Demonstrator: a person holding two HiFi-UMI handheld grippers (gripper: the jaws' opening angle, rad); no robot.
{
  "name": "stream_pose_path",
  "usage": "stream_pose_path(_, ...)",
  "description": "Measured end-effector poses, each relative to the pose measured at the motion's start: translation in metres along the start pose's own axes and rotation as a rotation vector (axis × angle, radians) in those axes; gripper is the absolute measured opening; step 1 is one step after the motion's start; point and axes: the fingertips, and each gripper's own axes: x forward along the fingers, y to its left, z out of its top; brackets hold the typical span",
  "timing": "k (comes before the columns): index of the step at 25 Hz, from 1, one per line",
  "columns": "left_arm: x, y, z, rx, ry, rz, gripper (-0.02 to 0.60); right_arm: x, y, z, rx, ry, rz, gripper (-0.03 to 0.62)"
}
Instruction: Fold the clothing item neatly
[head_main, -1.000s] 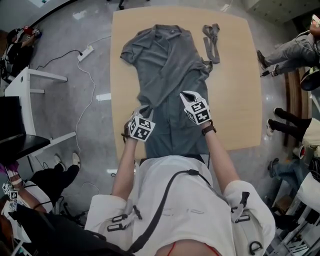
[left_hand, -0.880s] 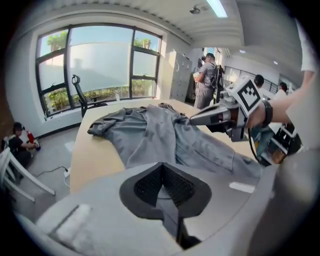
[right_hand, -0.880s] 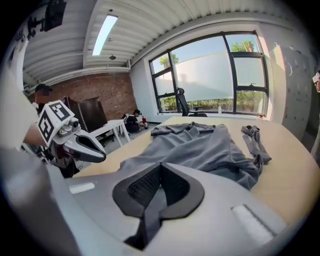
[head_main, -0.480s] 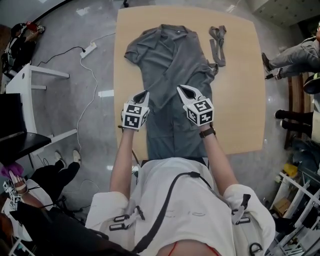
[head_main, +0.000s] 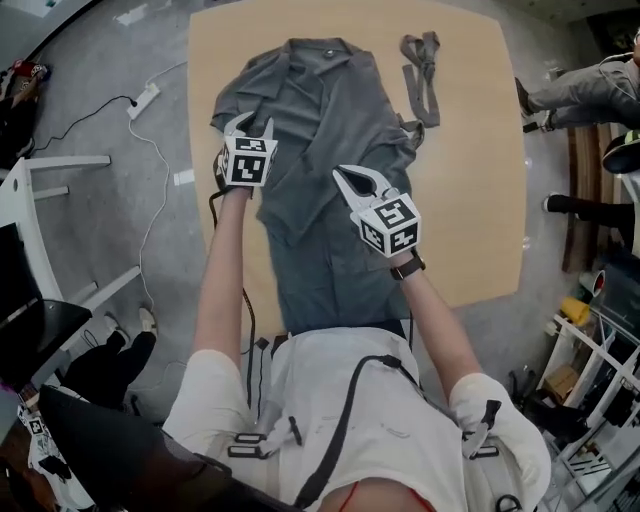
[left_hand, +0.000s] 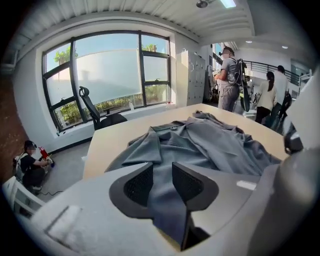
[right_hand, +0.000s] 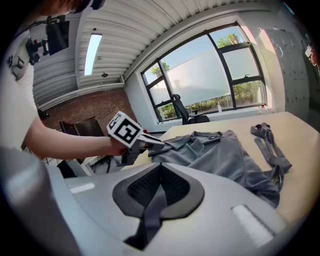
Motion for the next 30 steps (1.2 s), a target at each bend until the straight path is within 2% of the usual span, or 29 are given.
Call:
stream_pose_path(4,0.054,0.015,0.023,0.031,0.025,0.008,0.130,-0.008,-0.006,-0.004,-0.015,0.012,0.002,0.006)
stream_pose_path(8,0.095,0.025,0.015,0.085,0.152,0.013,0.130,-0.012,-0.009,-0.008,0.014,0.001,0.003,0.006)
stream_pose_path(10,0.106,0.029,0.010,0.081,0.198,0.025,0.129,-0.013,-0.014,-0.009,0.015,0.003,-0.003,0.006)
stream_pose_path(11,0.107,0.031,0.012,0.068,0.197,0.035,0.112,-0.014,-0.016,-0.009,0.016,0.001,-0.007,0.006)
stream_pose_path(12,0.105,0.033,0.014,0.054,0.185,0.046,0.022,-0.016,-0.018,-0.009,0.019,-0.004,-0.011,0.006)
stream_pose_path(15,0.087,0.041,0.020,-0.008,0.134,0.050,0.014,-0.018,-0.019,-0.008,0.030,-0.022,-0.017,0.006)
stream_pose_path(17,0.064,0.051,0.025,-0.097,0.084,0.043,0.012,-0.016,-0.016,-0.006,0.034,-0.030,-0.014,0.006)
stream_pose_path(18,0.049,0.057,0.028,-0.174,0.045,0.031,0.012,-0.015,-0.014,-0.005,0.035,-0.035,-0.011,0.006)
stream_pose_path(21,0.002,0.073,0.029,-0.474,-0.125,-0.054,0.011,-0.014,-0.001,-0.002,0.037,-0.052,0.008,0.006)
stream_pose_path(22,-0.016,0.080,0.028,-0.549,-0.186,-0.075,0.011,-0.014,0.004,-0.001,0.041,-0.055,0.017,0.006)
stream_pose_path(26,-0.086,0.114,0.016,-0.722,-0.358,-0.092,0.012,-0.019,0.027,0.001,0.061,-0.071,0.044,0.006)
stream_pose_path(28,-0.114,0.135,0.005,-0.780,-0.415,-0.061,0.012,-0.023,0.036,0.000,0.065,-0.074,0.048,0.006)
stream_pose_path(30,-0.138,0.153,-0.019,-0.828,-0.451,0.003,0.012,-0.028,0.043,-0.003,0.068,-0.071,0.050,0.006)
